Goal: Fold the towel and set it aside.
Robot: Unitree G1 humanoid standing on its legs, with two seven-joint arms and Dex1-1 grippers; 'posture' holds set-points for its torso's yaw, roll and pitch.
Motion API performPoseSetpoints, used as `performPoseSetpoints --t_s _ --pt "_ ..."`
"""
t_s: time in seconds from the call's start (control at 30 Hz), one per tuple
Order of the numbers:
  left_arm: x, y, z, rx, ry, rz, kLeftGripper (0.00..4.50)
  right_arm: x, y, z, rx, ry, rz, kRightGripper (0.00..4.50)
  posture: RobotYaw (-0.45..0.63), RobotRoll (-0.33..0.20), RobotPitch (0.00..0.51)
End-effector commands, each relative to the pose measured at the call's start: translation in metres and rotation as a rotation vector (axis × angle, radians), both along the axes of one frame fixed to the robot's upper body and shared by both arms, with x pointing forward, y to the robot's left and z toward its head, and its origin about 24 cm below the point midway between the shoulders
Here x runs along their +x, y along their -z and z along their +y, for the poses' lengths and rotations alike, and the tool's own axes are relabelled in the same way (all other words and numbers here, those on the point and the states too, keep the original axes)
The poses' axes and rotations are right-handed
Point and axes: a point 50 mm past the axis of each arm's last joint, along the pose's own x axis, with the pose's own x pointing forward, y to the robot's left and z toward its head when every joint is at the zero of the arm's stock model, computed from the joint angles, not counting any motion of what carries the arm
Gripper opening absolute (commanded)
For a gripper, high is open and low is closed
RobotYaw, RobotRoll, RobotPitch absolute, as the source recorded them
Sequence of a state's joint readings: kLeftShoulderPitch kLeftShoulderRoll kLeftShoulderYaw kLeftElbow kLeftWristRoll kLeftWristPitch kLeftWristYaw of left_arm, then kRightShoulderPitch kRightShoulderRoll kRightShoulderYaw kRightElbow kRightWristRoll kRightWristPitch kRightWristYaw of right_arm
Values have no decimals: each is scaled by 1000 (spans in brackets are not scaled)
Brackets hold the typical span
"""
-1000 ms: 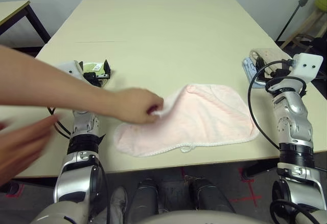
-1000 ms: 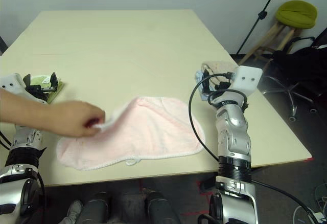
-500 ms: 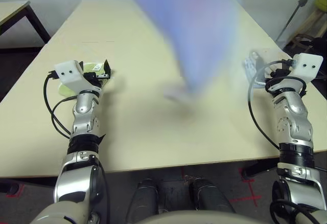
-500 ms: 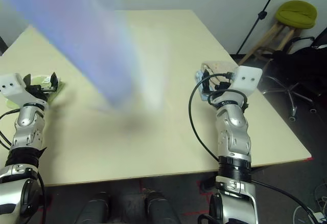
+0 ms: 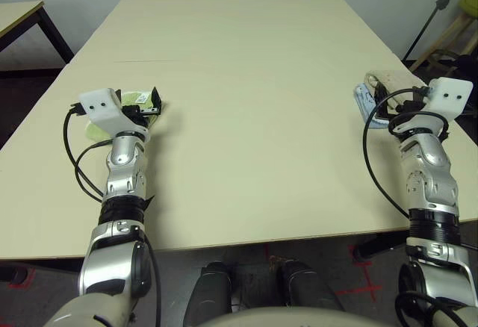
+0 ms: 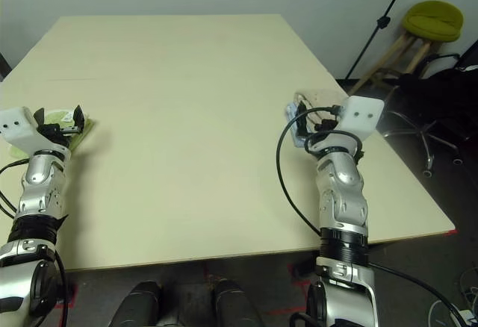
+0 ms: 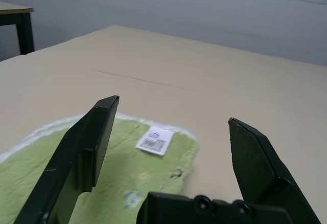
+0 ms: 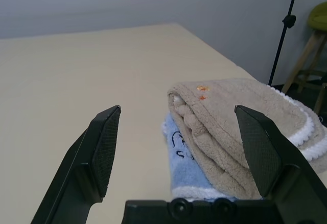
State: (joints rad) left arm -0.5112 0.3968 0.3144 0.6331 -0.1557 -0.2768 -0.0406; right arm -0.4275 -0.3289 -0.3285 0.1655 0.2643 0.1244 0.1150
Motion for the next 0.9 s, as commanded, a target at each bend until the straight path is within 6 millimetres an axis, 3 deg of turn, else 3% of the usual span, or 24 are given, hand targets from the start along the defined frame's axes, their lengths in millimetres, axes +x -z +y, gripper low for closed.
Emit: performPoseSetpoints --t_s 0.03,0.9 --pt "-4 3 3 7 -9 3 4500 1 3 0 -9 -7 25 4484 27 0 94" --pt "-9 3 3 -1 5 -11 4500 1 6 2 -13 -15 35 4484 29 0 94"
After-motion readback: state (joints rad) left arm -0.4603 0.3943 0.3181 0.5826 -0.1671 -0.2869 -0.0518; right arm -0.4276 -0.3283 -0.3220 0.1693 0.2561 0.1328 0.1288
